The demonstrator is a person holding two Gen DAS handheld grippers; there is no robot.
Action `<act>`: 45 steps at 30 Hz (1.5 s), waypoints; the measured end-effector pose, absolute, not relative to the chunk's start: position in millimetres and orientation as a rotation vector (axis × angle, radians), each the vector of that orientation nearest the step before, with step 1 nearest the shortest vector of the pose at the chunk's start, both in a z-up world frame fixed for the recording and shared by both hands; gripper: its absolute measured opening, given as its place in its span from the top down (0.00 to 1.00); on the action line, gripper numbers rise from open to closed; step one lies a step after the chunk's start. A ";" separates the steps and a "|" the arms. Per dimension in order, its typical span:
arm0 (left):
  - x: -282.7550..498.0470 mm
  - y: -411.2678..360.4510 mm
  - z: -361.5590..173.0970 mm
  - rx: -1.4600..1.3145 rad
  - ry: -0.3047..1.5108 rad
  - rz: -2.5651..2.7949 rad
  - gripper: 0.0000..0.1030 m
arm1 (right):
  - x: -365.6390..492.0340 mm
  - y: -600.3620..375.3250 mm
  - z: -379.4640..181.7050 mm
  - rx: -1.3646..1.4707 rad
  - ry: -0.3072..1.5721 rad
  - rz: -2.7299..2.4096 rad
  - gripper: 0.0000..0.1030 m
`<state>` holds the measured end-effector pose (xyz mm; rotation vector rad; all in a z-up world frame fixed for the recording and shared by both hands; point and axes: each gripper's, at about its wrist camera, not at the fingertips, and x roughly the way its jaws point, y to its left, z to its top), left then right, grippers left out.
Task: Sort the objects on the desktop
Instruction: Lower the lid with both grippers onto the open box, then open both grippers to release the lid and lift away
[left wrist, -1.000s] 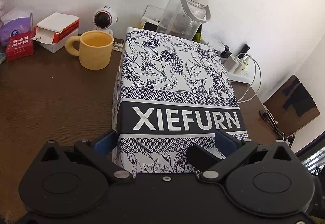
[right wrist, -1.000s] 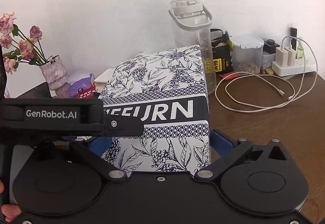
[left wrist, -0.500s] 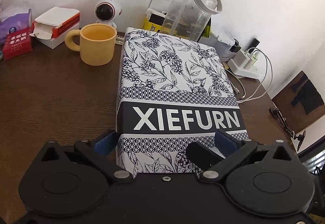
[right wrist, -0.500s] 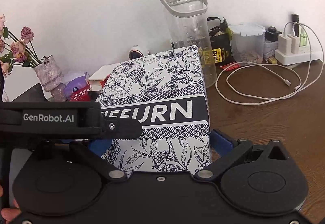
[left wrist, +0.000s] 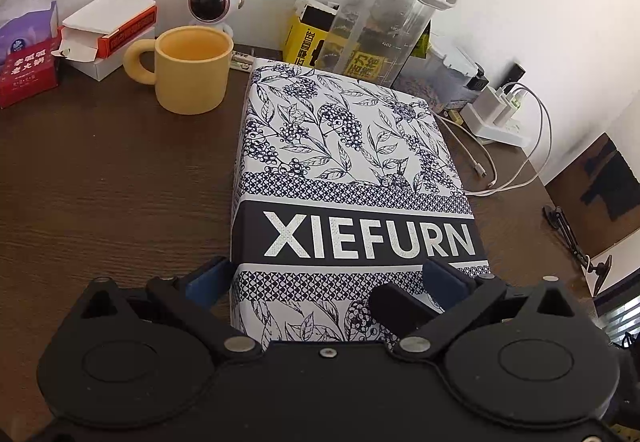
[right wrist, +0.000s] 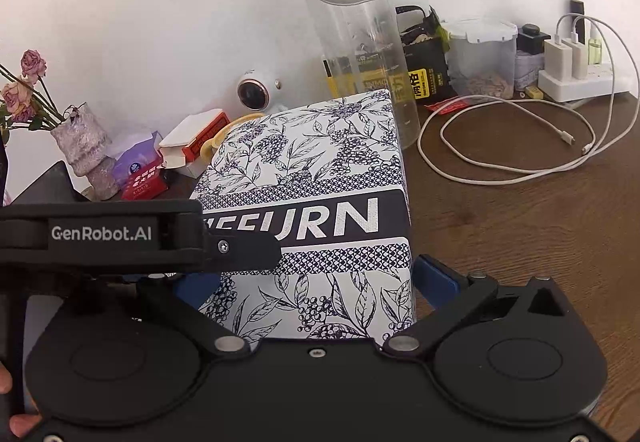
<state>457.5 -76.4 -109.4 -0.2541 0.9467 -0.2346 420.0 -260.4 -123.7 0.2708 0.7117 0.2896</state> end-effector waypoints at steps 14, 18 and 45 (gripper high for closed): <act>471.2 -78.7 -121.4 -0.236 1.013 -0.240 0.00 | 427.6 -261.3 -136.9 0.287 0.786 0.281 0.01; 469.2 -79.1 -121.5 -0.236 1.003 -0.240 0.00 | 426.1 -262.2 -138.3 0.293 0.776 0.284 0.01; 241.2 -51.4 4.6 -0.022 0.663 -0.250 0.00 | 213.8 -256.2 -13.3 0.062 0.663 0.433 0.00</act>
